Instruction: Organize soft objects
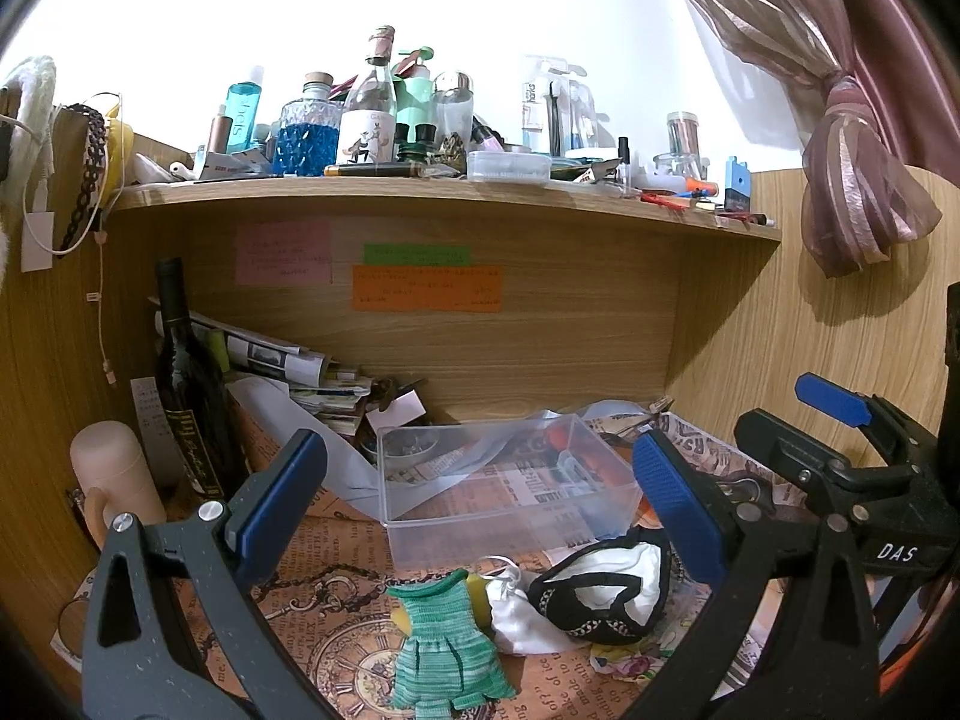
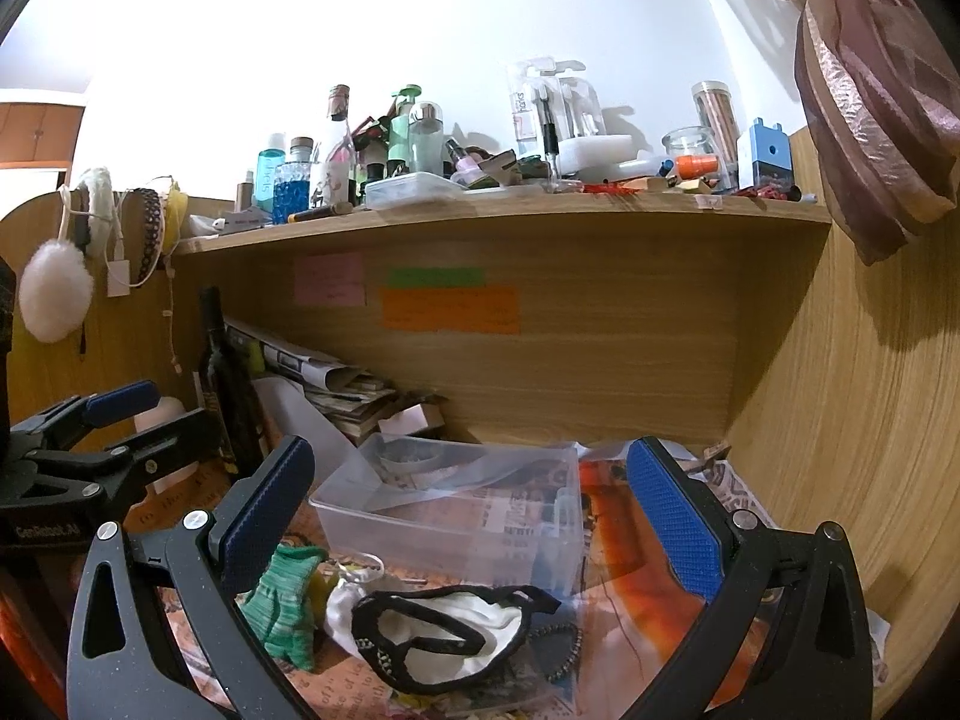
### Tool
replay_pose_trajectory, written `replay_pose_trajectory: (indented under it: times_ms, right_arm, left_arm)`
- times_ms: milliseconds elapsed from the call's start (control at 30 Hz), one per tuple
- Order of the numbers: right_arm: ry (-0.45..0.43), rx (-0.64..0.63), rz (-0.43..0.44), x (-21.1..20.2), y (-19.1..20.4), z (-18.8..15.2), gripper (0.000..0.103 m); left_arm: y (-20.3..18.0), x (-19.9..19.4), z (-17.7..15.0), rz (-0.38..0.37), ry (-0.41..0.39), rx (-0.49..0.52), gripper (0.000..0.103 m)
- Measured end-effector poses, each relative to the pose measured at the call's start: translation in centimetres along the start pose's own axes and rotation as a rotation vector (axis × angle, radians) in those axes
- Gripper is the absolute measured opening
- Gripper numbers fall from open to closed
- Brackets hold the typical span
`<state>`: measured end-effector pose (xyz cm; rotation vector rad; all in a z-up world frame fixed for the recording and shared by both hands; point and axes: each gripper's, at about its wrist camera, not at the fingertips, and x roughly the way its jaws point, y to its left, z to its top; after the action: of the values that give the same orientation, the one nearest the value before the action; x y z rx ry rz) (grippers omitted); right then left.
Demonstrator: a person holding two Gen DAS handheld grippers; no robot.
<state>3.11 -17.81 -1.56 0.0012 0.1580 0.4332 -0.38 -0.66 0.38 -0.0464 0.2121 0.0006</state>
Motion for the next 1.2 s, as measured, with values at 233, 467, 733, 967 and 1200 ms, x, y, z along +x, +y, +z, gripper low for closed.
replay_pose_trajectory:
  times_ms: [233,467,733,967,1200]
  right_arm:
    - [-0.004,0.006,0.0,-0.13,-0.21,0.08,0.103]
    - [0.0,0.011,0.006,0.0,-0.4,0.11,0.103]
    - [0.003,0.017,0.006,0.08,-0.33,0.12,0.103]
    - [0.013,0.028,0.008,0.24,-0.47,-0.19,0.103]
    - [0.006,0.029,0.009,0.05,-0.52,-0.25,0.103]
  left_arm:
    - [0.2,0.18,0.23,-0.003,0.0,-0.008,0.103]
    - [0.22,0.23,0.14,-0.005,0.0,-0.011,0.103]
    - [0.18,0.38,0.08,-0.009,0.002,-0.013,0.103]
    - [0.03,0.5,-0.1,-0.012,0.004,-0.01,0.103]
    - [-0.07,0.6,-0.13,-0.013,0.005,-0.011,0.103]
